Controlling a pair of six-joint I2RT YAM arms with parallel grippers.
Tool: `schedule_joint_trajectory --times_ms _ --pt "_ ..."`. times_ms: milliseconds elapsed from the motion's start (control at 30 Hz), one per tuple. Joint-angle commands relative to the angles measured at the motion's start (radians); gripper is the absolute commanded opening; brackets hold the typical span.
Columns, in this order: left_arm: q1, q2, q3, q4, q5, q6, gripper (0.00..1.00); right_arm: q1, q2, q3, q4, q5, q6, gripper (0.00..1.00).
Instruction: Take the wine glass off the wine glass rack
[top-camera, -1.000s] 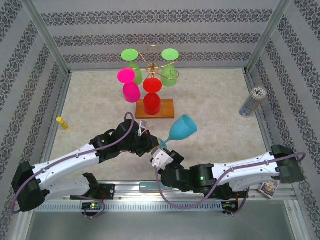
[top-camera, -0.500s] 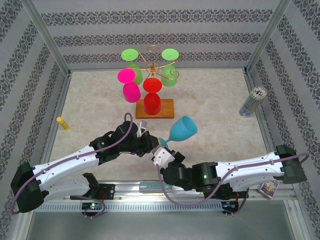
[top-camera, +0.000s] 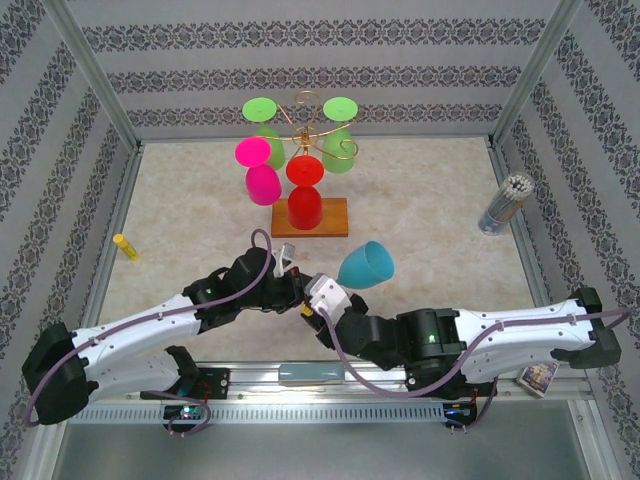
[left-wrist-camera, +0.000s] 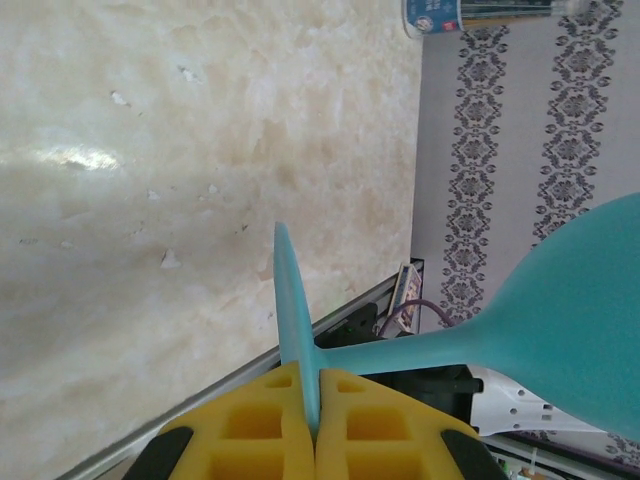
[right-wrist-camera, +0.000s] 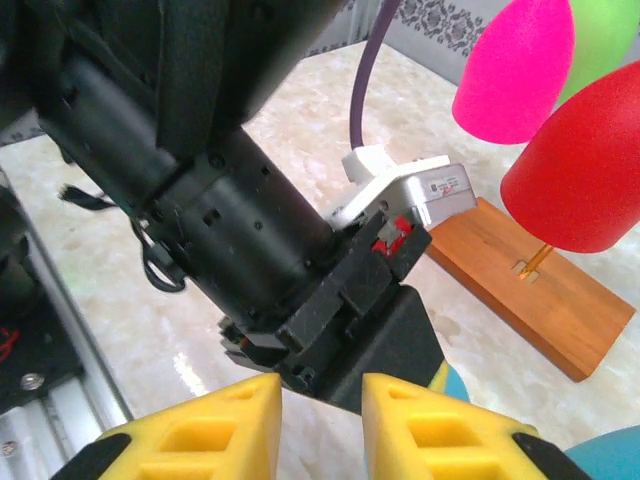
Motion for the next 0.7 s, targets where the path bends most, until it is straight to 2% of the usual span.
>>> schedule_joint_trajectory --times_ms 0,167,300,400,500,667 --pt "0.006 0.008 -0.05 0.145 -0.009 0.044 0.0 -0.009 0.012 0.112 -0.133 -0.098 0.061 0.3" --pt "0.006 0.029 -0.122 0.289 -0.002 0.04 0.0 -0.053 -0.009 0.186 -0.18 -0.165 0.112 0.31" --pt "0.006 0.045 -0.144 0.333 0.003 0.055 0.0 -0.118 -0.049 0.227 -0.238 -0.241 0.147 0.31" --pt "0.006 0.054 -0.185 0.426 -0.005 0.044 0.0 -0.176 -0.092 0.243 -0.287 -0.274 0.16 0.35" --pt "0.006 0.064 -0.226 0.517 -0.009 0.024 0.0 -0.264 -0.143 0.24 -0.341 -0.293 0.194 0.37" --pt "0.006 0.084 -0.264 0.598 -0.012 0.018 0.0 -0.443 -0.201 0.231 -0.414 -0.411 0.227 0.45"
